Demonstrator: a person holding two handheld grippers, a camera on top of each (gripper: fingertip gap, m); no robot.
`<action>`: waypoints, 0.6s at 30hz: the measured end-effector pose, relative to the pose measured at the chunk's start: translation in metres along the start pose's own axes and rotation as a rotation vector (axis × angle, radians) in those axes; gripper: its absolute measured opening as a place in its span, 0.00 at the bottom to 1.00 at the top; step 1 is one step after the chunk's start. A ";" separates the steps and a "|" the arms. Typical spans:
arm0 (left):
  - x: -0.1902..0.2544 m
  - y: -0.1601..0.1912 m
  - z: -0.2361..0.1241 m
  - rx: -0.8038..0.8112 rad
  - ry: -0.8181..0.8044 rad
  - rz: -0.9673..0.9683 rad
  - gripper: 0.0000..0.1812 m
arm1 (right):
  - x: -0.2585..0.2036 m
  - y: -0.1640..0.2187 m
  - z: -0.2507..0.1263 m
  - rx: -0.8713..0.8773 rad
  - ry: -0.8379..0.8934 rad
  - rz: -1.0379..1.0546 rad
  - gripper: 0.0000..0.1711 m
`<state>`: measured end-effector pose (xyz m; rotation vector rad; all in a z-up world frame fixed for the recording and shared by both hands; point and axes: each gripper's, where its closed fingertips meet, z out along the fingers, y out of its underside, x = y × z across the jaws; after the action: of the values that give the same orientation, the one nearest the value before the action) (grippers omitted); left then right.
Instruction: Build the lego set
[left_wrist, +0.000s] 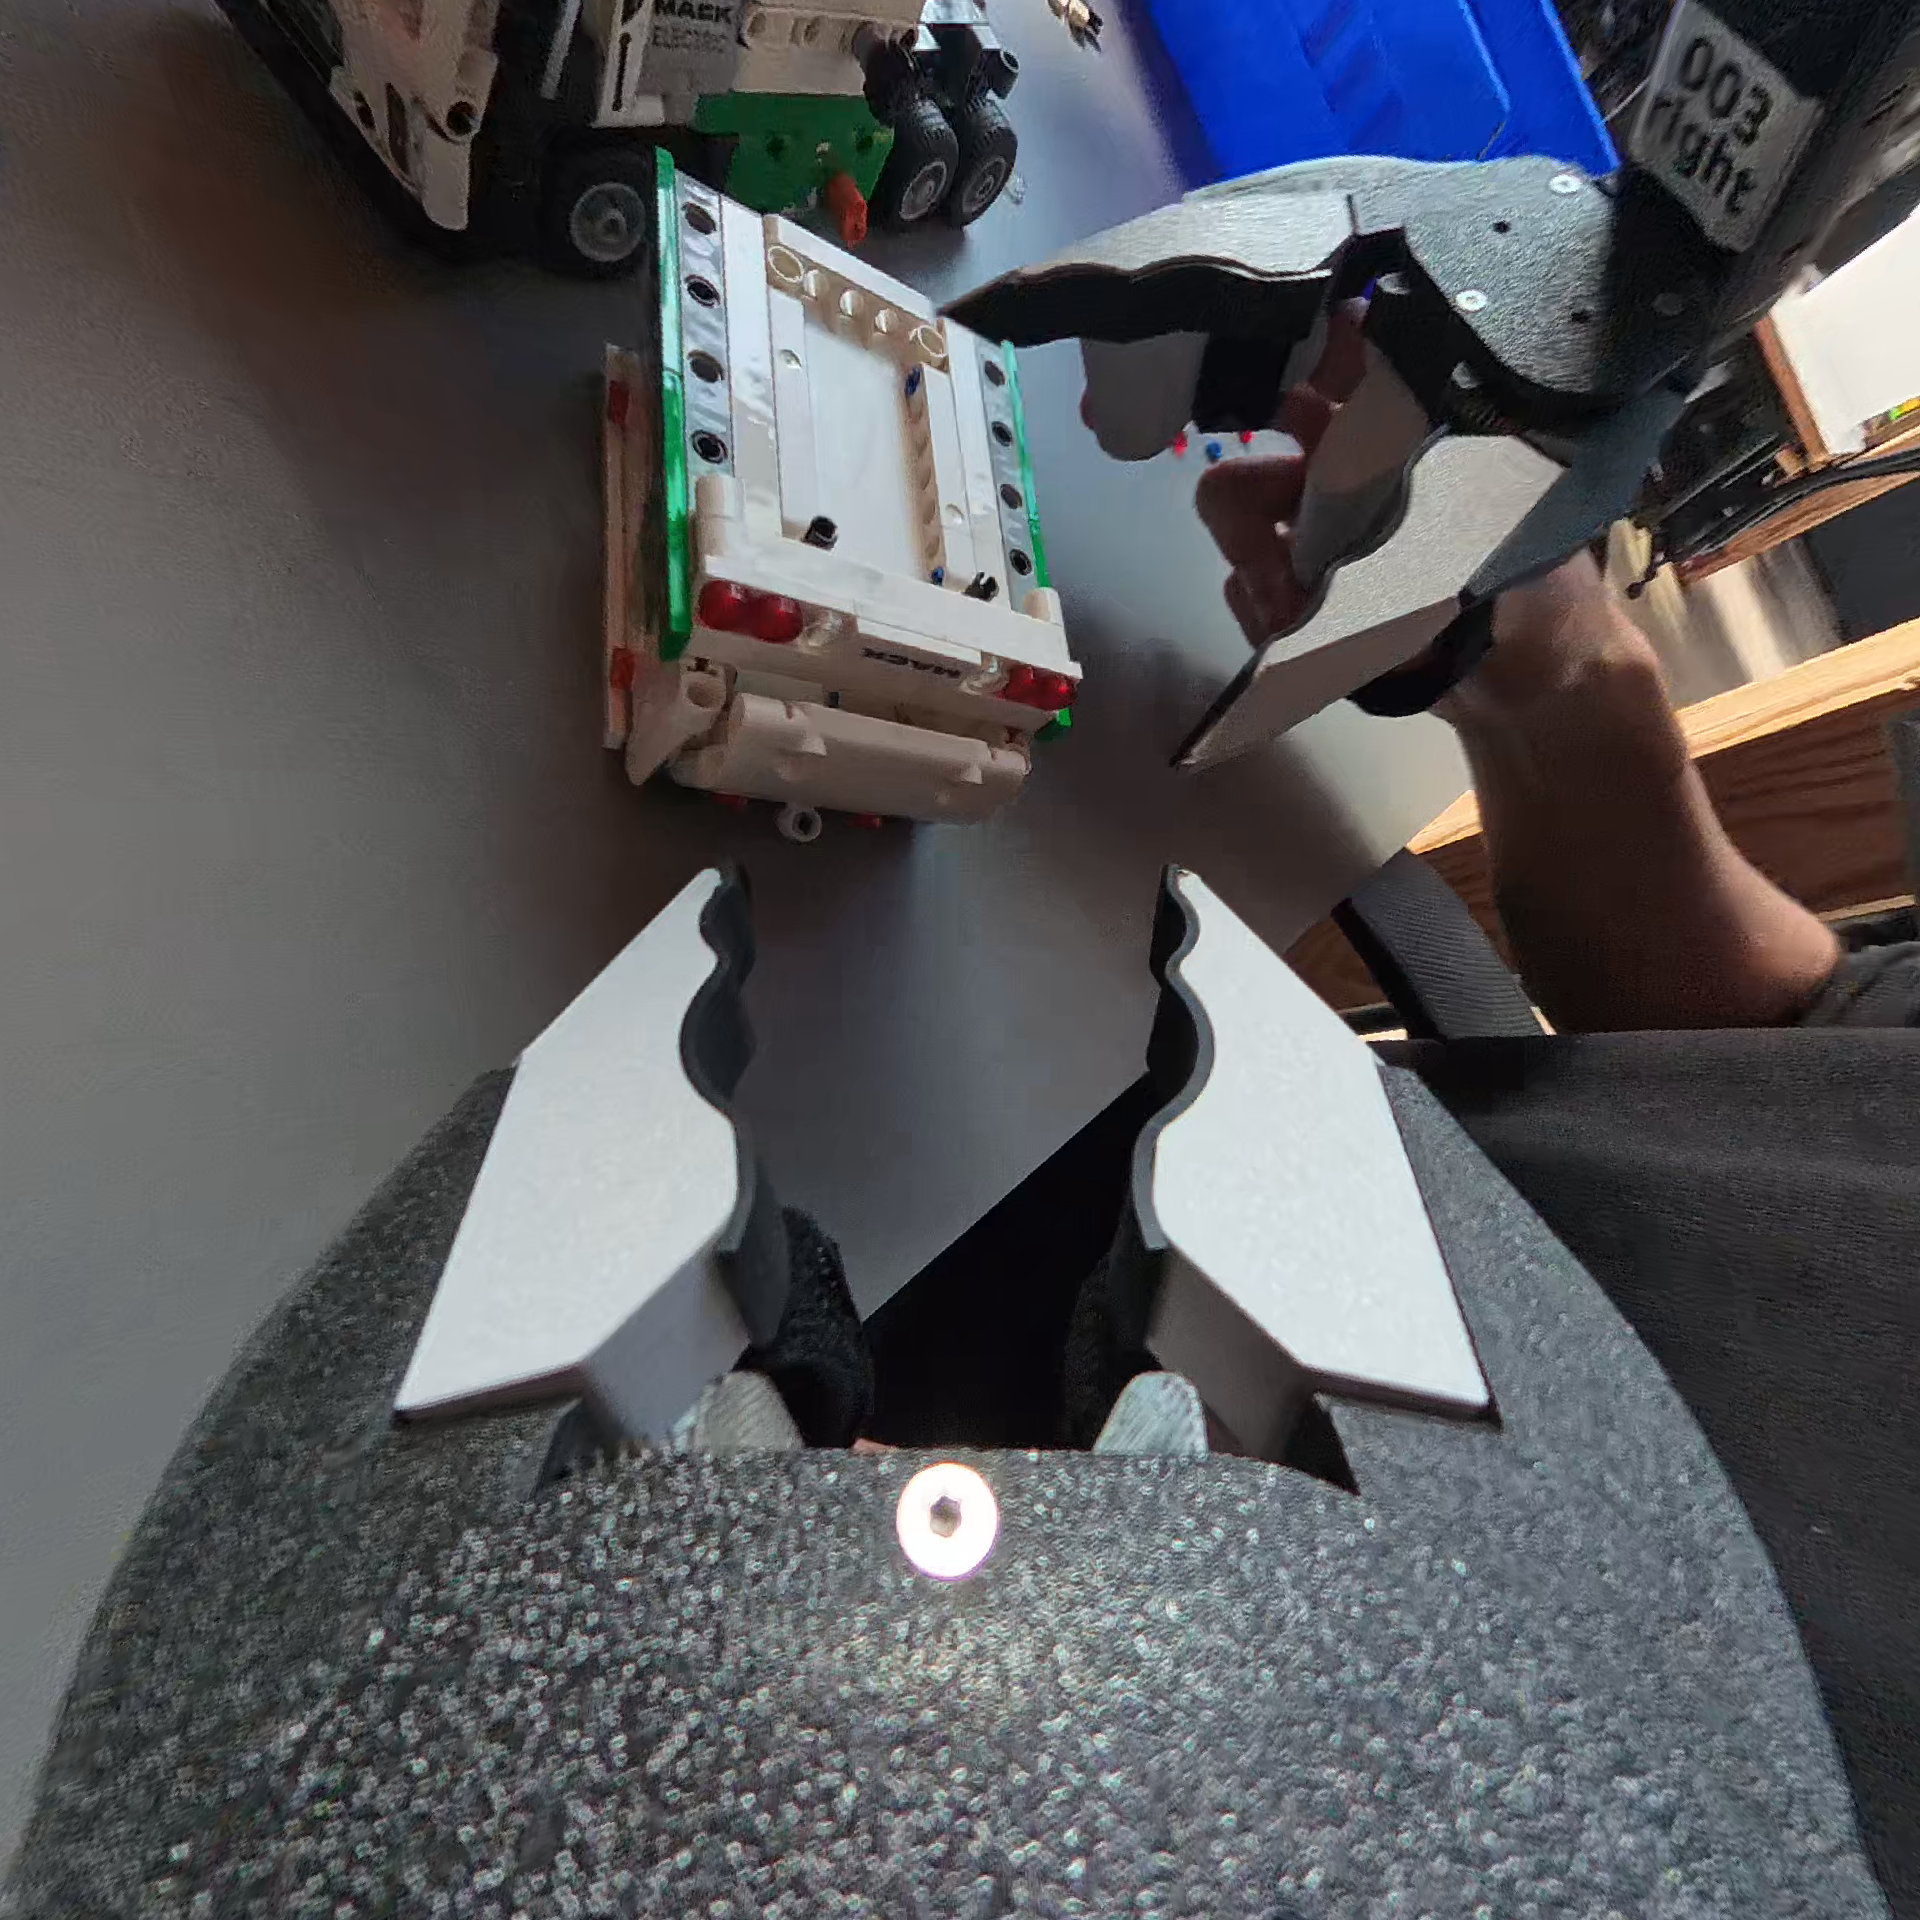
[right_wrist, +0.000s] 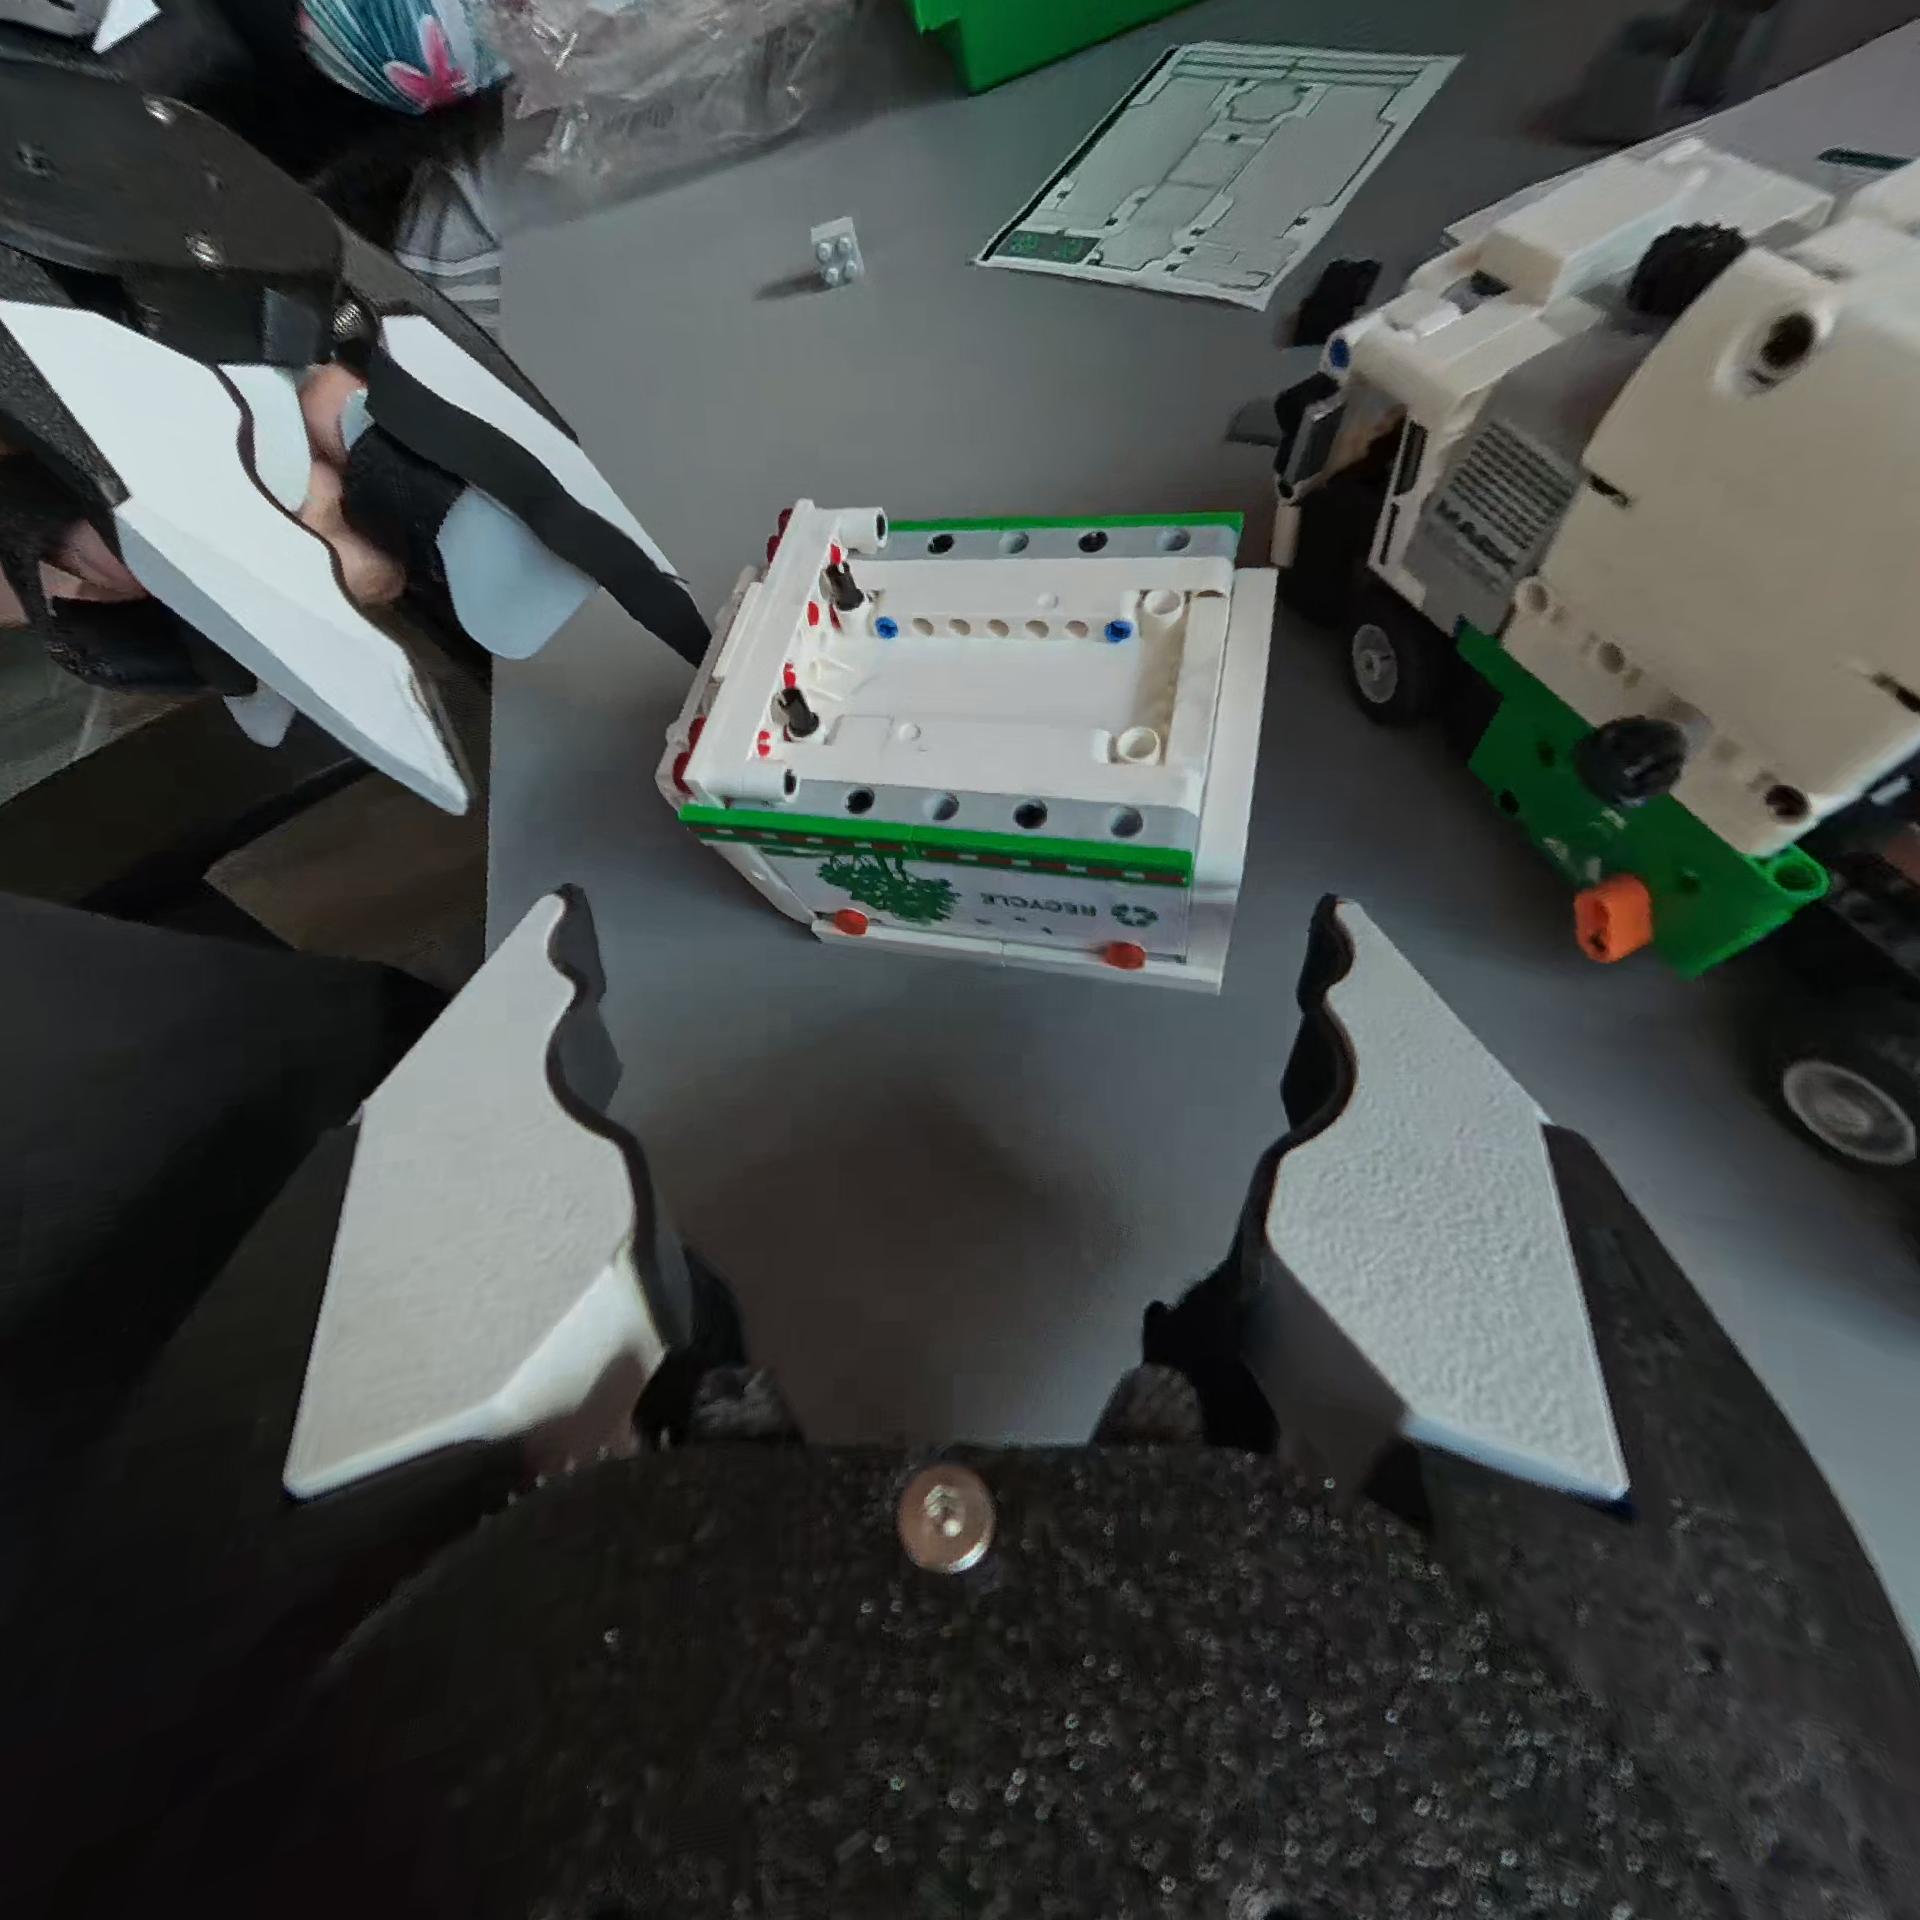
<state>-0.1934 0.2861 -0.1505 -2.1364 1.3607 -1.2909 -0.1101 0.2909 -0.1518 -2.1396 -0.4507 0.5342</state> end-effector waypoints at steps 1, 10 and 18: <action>0.004 -0.001 0.000 0.008 0.041 -0.027 0.42 | 0.000 -0.005 0.003 0.008 -0.035 0.008 0.75; 0.015 -0.004 0.016 0.020 0.128 -0.140 0.42 | 0.036 -0.021 0.000 -0.083 -0.275 0.314 0.41; 0.013 -0.005 0.026 0.005 0.118 -0.185 0.39 | 0.033 -0.030 0.019 -0.186 -0.408 0.416 0.23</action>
<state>-0.1676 0.2725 -0.1554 -2.2593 1.2252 -1.5098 -0.0963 0.3367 -0.1442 -2.3159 -0.2796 1.2189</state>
